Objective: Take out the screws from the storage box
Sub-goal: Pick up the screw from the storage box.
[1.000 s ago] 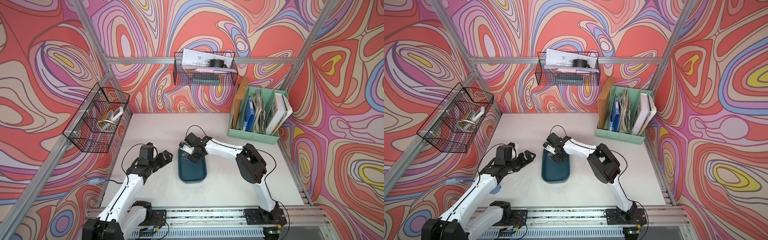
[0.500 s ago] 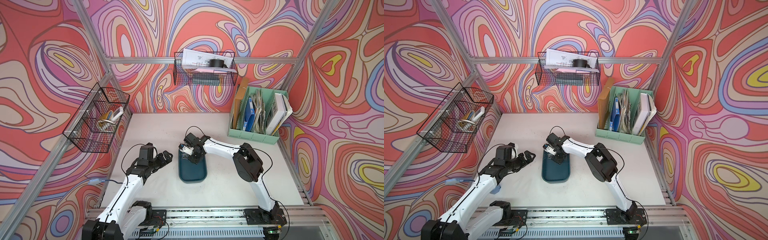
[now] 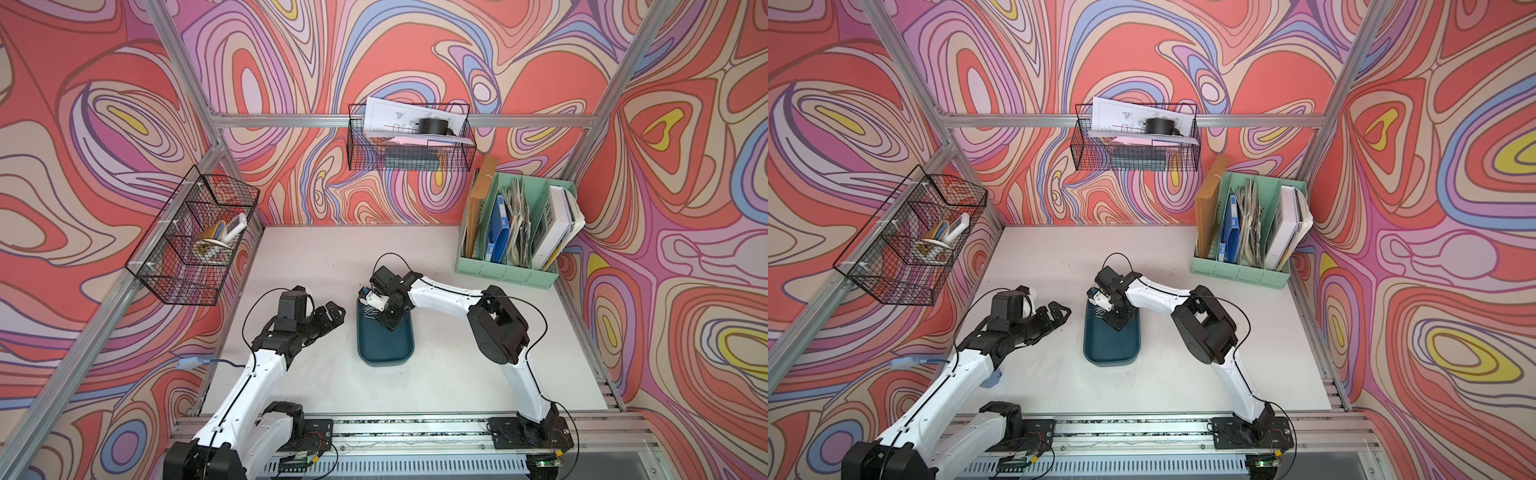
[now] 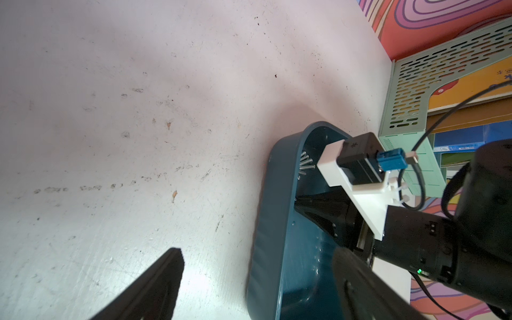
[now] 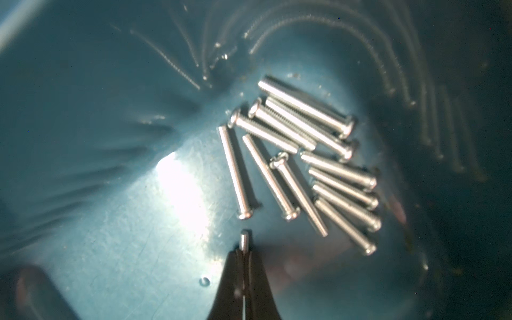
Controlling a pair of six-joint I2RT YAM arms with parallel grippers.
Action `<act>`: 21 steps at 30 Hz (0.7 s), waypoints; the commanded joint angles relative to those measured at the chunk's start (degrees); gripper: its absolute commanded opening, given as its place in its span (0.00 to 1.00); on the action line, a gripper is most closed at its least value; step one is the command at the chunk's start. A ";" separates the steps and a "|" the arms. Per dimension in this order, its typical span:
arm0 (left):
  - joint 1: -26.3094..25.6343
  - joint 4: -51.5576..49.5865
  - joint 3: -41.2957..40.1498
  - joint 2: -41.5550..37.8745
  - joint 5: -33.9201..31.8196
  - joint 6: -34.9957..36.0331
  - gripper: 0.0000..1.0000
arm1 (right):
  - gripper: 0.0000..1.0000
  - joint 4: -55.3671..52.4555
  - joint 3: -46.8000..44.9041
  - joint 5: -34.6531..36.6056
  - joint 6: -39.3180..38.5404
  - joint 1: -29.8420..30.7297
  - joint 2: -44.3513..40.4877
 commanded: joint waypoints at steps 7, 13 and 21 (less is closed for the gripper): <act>-0.13 -0.79 -0.47 -0.57 0.09 0.51 0.90 | 0.00 -2.60 -0.01 1.92 5.03 -0.07 -4.04; -0.13 -0.73 -0.54 -0.51 0.28 0.43 0.90 | 0.00 -1.96 -0.34 3.76 7.20 -0.10 -8.06; -0.13 -0.17 -0.67 -0.26 0.46 0.08 0.90 | 0.00 -1.60 -3.07 9.24 10.80 -0.90 -14.71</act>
